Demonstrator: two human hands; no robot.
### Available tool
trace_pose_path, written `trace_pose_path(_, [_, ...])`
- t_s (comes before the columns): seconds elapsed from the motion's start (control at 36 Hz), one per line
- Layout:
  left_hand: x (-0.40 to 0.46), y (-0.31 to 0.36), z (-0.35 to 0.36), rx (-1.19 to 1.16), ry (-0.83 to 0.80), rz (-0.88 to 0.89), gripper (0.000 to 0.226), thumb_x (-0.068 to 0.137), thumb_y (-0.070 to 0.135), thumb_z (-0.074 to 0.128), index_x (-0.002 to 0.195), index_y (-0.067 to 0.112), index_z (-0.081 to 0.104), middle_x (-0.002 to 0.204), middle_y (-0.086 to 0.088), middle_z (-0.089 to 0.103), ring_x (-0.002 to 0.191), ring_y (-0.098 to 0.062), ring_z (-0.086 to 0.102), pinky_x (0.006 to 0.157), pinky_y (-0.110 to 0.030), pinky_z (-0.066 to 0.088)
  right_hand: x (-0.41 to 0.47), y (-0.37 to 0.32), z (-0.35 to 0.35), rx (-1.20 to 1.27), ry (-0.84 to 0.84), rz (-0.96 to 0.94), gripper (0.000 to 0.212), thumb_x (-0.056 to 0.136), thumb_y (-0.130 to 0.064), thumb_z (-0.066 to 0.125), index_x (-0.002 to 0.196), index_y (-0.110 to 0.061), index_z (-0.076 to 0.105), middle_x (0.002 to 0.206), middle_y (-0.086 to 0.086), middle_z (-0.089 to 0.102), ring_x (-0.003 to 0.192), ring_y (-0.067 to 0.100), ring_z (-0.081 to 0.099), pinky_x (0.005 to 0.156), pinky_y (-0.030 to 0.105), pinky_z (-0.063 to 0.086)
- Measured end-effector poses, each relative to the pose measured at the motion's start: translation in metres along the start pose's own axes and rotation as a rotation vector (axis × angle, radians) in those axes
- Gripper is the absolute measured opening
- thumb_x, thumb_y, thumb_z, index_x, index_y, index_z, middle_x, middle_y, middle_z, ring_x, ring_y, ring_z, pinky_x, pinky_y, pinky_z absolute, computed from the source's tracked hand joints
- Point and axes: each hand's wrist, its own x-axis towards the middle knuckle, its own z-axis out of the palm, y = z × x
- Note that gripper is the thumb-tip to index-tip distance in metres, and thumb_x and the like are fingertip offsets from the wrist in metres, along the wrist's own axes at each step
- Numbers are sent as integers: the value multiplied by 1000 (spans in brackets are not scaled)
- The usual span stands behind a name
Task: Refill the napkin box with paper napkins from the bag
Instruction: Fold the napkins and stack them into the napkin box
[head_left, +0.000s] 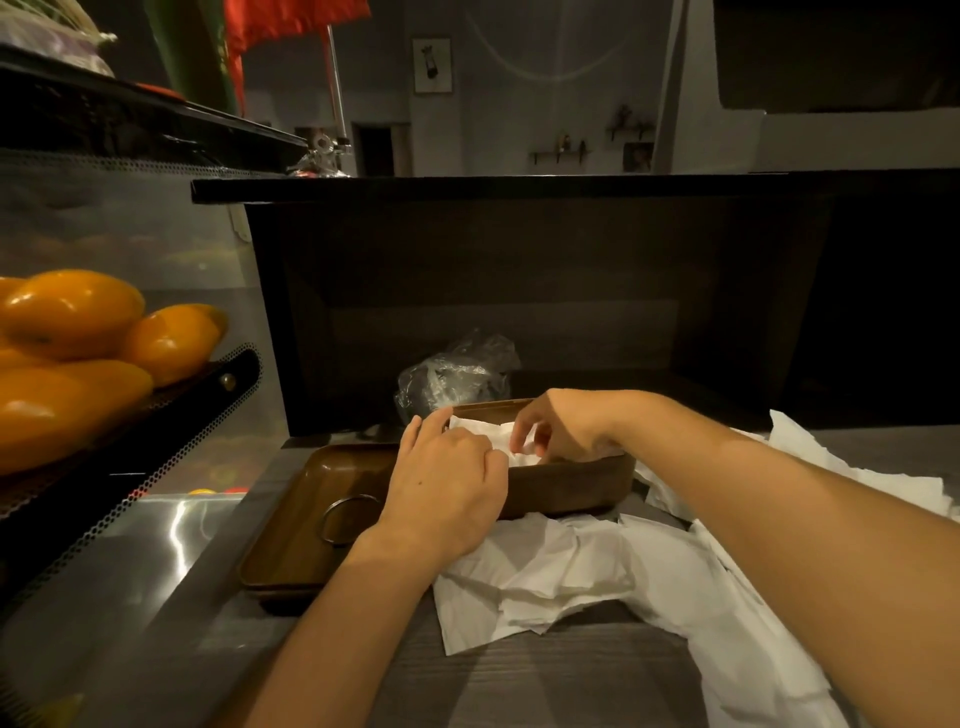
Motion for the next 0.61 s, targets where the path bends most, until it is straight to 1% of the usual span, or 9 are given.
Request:
trace_pose_path(0.06, [0,0,-2,-32,10,12,42,106,30,30,116,27,71,142,7,57,148,-12,25,127,-39,2,-4,-2,-5,5,-23,-7,31,95,-8,67,111,-34,68,120,-6,57,111,21,59,98,36,54])
trace_pose_path(0.11, [-1,0,-7,-104,65,7,38,106,24,34,114,23,72,133,6,60,139,-8,34,123,-34,11,-14,-2,-15,69,-5,-23,24,95,-14,69,115,-29,70,117,-4,64,100,15,64,82,27,56])
trace_pose_path(0.19, [-1,-4,-15,-238,263,-87,32,104,17,39,108,19,71,108,7,60,109,-4,48,98,-23,35,-39,4,-32,159,317,-64,10,97,-25,68,105,-25,73,98,-5,70,89,13,67,68,21,53])
trace_pose_path(0.28, [0,-3,-23,-306,462,-209,25,102,14,41,94,23,63,95,6,56,94,-11,51,79,-28,43,-70,14,-37,333,596,-112,14,98,-32,64,92,-24,74,82,-4,69,77,8,65,64,19,49])
trace_pose_path(0.33, [-3,4,-26,-360,544,-205,23,101,11,43,87,20,60,87,4,57,84,-14,54,69,-27,43,-94,16,-32,529,613,-156,21,100,-30,62,89,-19,75,70,-3,67,58,3,57,54,14,45])
trace_pose_path(0.39, [-8,13,-26,-399,578,-135,26,100,8,43,82,19,58,79,3,57,75,-15,56,60,-24,45,-114,19,-22,671,589,-197,24,99,-29,61,86,-15,75,63,-2,64,50,3,52,50,14,44])
trace_pose_path(0.47, [-17,26,-21,-437,456,15,33,99,4,44,75,21,59,72,3,59,69,-12,59,57,-30,53,-127,27,2,666,539,-249,18,96,-28,66,84,-20,77,65,-6,66,54,2,56,53,14,46])
trace_pose_path(0.56, [-22,38,-19,-409,183,84,38,96,2,44,73,25,63,78,4,64,77,-12,63,70,-36,60,-124,36,31,454,443,-268,5,89,-26,75,88,-31,77,80,-17,71,76,-2,66,64,11,50])
trace_pose_path(0.61, [-25,45,-18,-309,25,90,36,98,6,45,79,29,65,90,7,65,88,-11,63,79,-32,59,-119,43,46,368,363,-264,10,84,-32,80,92,-37,75,88,-24,70,87,-6,65,70,12,51])
